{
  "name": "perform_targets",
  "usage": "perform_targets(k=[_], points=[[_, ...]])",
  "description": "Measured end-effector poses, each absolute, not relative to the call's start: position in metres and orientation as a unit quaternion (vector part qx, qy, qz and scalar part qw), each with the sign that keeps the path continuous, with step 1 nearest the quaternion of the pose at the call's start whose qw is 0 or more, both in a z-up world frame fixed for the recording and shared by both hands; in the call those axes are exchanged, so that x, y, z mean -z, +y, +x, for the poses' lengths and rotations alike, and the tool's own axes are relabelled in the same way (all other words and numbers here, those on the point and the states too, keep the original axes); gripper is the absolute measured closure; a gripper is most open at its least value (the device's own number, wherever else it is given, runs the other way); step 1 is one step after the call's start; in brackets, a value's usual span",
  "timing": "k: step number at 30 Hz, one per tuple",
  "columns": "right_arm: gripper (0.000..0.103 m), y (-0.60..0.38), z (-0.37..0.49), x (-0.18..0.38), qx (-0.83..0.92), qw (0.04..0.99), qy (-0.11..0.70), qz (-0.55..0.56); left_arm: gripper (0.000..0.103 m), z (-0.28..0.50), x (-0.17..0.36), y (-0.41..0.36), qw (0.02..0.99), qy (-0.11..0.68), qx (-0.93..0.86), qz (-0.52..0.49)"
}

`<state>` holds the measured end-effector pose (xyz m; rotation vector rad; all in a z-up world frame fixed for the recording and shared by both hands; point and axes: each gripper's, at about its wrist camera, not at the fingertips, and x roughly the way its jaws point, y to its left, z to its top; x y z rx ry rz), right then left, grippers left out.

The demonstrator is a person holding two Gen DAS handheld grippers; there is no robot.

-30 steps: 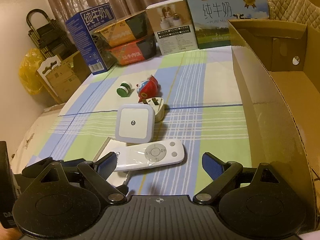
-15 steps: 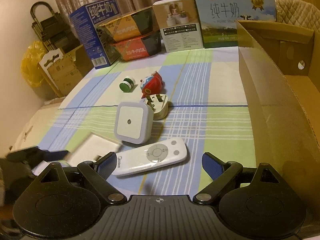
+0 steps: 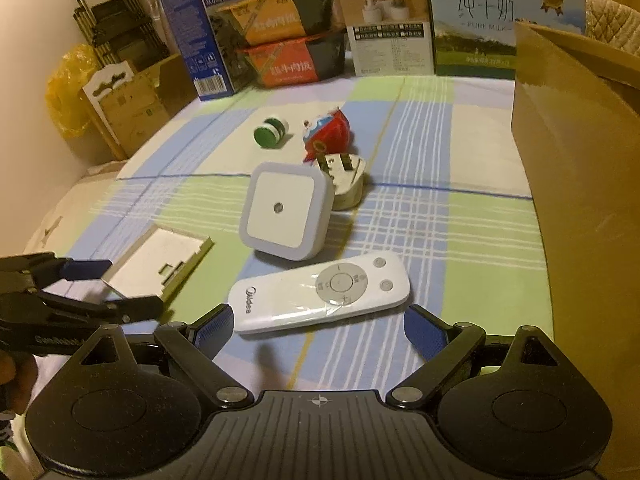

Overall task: Organize rigid objects
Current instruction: 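Grasp the white square tray with the left gripper while the right gripper grasps the white remote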

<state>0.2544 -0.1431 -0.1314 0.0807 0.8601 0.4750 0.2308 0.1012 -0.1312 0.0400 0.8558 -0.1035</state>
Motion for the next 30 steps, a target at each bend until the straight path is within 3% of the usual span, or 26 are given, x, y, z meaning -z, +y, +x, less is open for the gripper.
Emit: perform_targets(k=[12, 22, 24, 29, 30], points=[[0.012, -0.126, 0.275, 0.138, -0.214, 0.882, 0.415, 0.062, 0.011, 0.238, 0.125, 0.113, 0.912, 0.408, 0.042, -0.007], [0.011, -0.093, 0.274, 0.147, -0.188, 0.894, 0.404, -0.049, 0.011, 0.238, 0.125, 0.117, 0.913, 0.406, 0.037, -0.002], [0.016, -0.099, 0.27, 0.146, -0.192, 0.89, 0.409, -0.053, 0.011, 0.238, 0.125, 0.115, 0.913, 0.405, 0.041, 0.001], [0.047, -0.122, 0.249, 0.139, -0.197, 0.885, 0.417, -0.064, 0.011, 0.239, 0.127, 0.111, 0.913, 0.406, 0.043, 0.007], [0.049, -0.126, 0.245, 0.137, -0.193, 0.885, 0.42, -0.062, 0.011, 0.239, 0.126, 0.11, 0.913, 0.405, 0.045, 0.008]])
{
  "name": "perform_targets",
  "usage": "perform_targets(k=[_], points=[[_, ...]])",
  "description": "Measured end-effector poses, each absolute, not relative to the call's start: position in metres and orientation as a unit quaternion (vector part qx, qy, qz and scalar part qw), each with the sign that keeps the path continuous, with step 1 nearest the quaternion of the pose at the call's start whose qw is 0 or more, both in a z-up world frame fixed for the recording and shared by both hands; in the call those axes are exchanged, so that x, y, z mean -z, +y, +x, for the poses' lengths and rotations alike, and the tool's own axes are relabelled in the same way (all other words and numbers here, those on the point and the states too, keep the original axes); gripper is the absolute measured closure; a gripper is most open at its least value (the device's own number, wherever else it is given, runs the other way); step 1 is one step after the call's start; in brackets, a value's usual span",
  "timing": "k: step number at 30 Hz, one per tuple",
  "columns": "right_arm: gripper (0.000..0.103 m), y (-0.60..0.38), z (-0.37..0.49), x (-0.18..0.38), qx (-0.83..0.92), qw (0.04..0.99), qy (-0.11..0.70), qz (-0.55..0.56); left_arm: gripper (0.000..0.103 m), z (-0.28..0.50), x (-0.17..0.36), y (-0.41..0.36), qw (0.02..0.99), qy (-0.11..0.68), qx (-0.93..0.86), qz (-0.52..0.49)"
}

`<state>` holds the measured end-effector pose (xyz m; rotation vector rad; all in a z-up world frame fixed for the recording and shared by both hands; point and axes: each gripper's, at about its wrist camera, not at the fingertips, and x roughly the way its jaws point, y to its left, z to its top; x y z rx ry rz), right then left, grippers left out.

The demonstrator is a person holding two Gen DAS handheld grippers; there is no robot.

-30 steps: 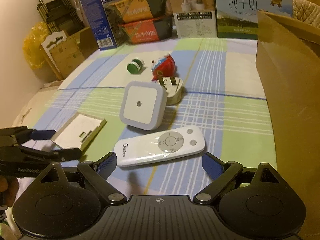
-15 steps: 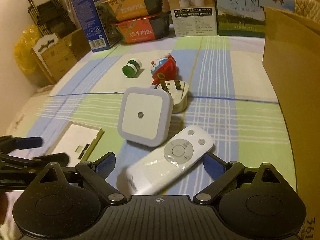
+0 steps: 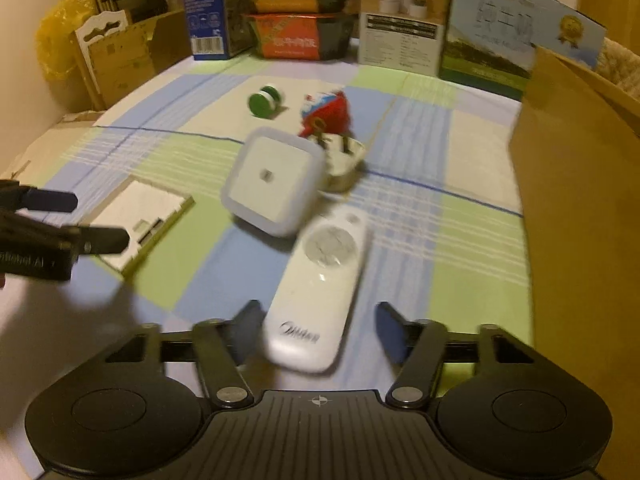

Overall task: Organize rigid objects
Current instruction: 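Grasp the white square tray with the left gripper while the right gripper grasps the white remote, then carry the tray and remote over the cardboard box with both grippers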

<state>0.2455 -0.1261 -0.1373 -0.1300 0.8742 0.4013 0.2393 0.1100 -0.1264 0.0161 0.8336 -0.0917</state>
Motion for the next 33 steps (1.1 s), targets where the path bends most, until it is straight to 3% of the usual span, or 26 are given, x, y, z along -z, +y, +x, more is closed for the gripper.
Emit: perform_targets(k=[15, 19, 33], points=[[0.049, -0.128, 0.266, 0.143, -0.2, 0.903, 0.378, -0.047, 0.011, 0.247, 0.134, 0.101, 0.913, 0.404, 0.043, 0.026], [0.065, -0.129, 0.264, 0.142, -0.197, 0.905, 0.374, -0.051, 0.011, 0.25, 0.135, 0.095, 0.915, 0.399, 0.042, 0.033], [0.065, -0.139, 0.262, 0.139, -0.189, 0.901, 0.39, -0.02, 0.017, 0.261, 0.14, 0.093, 0.912, 0.407, 0.029, 0.036]])
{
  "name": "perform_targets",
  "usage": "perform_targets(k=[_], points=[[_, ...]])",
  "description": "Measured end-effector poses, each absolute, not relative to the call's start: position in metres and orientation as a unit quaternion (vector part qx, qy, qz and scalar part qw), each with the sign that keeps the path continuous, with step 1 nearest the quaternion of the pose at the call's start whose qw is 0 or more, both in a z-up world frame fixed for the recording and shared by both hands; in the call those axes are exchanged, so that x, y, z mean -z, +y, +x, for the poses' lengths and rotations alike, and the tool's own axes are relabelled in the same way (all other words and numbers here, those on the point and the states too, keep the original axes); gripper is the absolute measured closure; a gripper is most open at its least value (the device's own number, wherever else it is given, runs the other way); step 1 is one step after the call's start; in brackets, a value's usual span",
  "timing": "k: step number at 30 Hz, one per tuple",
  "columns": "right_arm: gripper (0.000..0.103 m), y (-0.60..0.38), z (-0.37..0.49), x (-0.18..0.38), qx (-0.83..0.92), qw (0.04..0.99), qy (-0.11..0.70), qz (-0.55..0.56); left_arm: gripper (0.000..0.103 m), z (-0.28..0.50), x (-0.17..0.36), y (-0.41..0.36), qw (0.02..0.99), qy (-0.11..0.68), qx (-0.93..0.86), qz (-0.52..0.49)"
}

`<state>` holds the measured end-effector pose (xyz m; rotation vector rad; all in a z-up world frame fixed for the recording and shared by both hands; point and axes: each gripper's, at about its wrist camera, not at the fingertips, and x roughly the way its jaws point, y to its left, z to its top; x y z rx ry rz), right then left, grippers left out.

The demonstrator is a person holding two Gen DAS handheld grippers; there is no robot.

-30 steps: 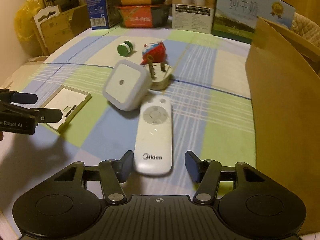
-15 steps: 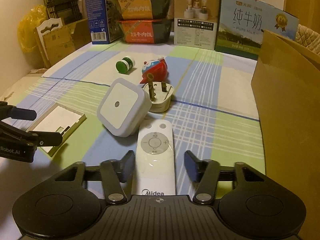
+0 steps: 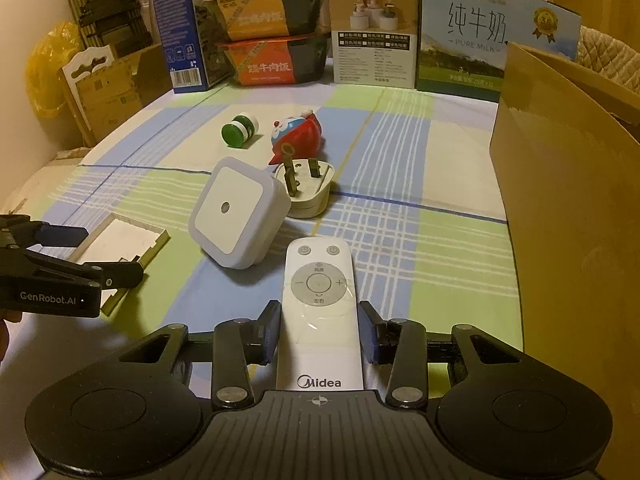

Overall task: Organize rigid objects
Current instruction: 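Carry the tray and remote over the cardboard box with both grippers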

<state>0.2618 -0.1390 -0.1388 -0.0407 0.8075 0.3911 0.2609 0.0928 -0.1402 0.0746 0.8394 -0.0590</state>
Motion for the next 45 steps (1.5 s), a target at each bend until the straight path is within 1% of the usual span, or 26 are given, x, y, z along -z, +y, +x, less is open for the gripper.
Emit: perform_targets(k=[6, 15, 23, 34, 39, 45], points=[[0.066, -0.143, 0.26, 0.135, -0.183, 0.905, 0.383, -0.015, 0.018, 0.254, 0.134, 0.089, 0.914, 0.403, 0.025, 0.044], [0.066, -0.146, 0.243, 0.121, -0.185, 0.911, 0.367, -0.015, 0.018, 0.239, 0.118, 0.085, 0.92, 0.389, 0.032, 0.024], [0.066, -0.149, 0.223, 0.096, -0.182, 0.92, 0.346, -0.009, 0.018, 0.218, 0.103, 0.071, 0.923, 0.382, 0.046, 0.021], [0.066, -0.174, 0.179, 0.042, -0.173, 0.933, 0.317, 0.0, 0.018, 0.178, 0.048, 0.04, 0.938, 0.343, 0.056, 0.008], [0.066, -0.196, 0.164, 0.011, -0.16, 0.94, 0.3, 0.006, 0.018, 0.17, 0.012, 0.01, 0.945, 0.318, 0.075, 0.007], [0.065, -0.229, 0.151, -0.016, -0.138, 0.948, 0.285, 0.006, 0.018, 0.161, -0.019, -0.034, 0.948, 0.298, 0.112, 0.014]])
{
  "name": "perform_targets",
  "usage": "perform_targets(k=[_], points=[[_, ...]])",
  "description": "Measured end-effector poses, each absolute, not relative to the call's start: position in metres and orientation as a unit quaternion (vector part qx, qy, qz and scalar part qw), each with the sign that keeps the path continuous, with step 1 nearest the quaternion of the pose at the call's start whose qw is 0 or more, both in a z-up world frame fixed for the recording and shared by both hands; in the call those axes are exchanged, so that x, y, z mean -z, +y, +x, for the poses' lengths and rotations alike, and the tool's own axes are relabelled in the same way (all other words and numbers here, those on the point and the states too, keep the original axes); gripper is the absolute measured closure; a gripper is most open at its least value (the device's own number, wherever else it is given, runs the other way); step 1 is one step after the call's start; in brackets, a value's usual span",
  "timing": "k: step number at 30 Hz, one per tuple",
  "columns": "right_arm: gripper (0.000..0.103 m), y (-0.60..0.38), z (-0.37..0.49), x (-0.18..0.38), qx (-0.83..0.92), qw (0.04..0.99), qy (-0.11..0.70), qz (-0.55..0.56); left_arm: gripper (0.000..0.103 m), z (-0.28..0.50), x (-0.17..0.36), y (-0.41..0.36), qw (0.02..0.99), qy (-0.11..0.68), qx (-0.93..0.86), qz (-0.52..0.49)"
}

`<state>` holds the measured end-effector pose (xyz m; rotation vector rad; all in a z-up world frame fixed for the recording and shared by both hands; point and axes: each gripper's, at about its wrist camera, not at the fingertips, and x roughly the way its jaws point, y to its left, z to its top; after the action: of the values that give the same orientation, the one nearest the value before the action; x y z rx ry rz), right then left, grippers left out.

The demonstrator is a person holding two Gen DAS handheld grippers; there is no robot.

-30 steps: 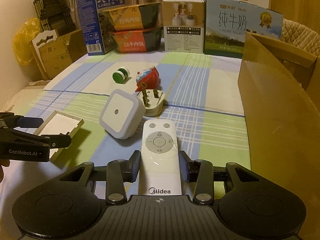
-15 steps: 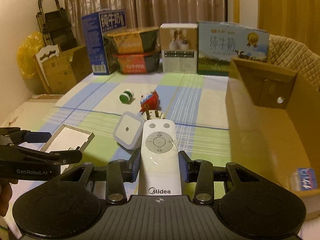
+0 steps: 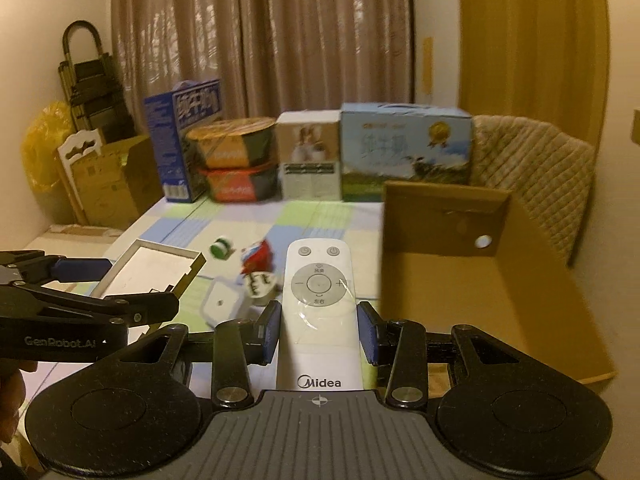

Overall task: Organize rigid objects
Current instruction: 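Carry the tray and remote over the cardboard box with both grippers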

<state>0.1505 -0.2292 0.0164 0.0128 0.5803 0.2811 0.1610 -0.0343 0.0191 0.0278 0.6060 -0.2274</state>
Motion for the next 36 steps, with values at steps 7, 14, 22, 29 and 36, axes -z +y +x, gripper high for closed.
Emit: perform_targets(k=[7, 14, 22, 29, 36], points=[[0.065, -0.275, 0.146, -0.03, -0.109, 0.953, 0.282, 0.011, 0.018, 0.156, -0.035, -0.081, 0.946, 0.289, 0.147, 0.025], [0.065, -0.316, 0.141, -0.034, -0.082, 0.957, 0.279, 0.017, 0.018, 0.158, -0.038, -0.117, 0.941, 0.289, 0.172, 0.034], [0.065, -0.358, 0.142, -0.033, -0.058, 0.957, 0.284, 0.028, 0.018, 0.173, -0.034, -0.151, 0.932, 0.303, 0.194, 0.031], [0.065, -0.379, 0.149, -0.031, -0.048, 0.956, 0.289, 0.035, 0.018, 0.186, -0.031, -0.173, 0.928, 0.308, 0.207, 0.031], [0.065, -0.387, 0.16, -0.028, -0.046, 0.954, 0.293, 0.041, 0.018, 0.199, -0.027, -0.186, 0.925, 0.313, 0.215, 0.035]])
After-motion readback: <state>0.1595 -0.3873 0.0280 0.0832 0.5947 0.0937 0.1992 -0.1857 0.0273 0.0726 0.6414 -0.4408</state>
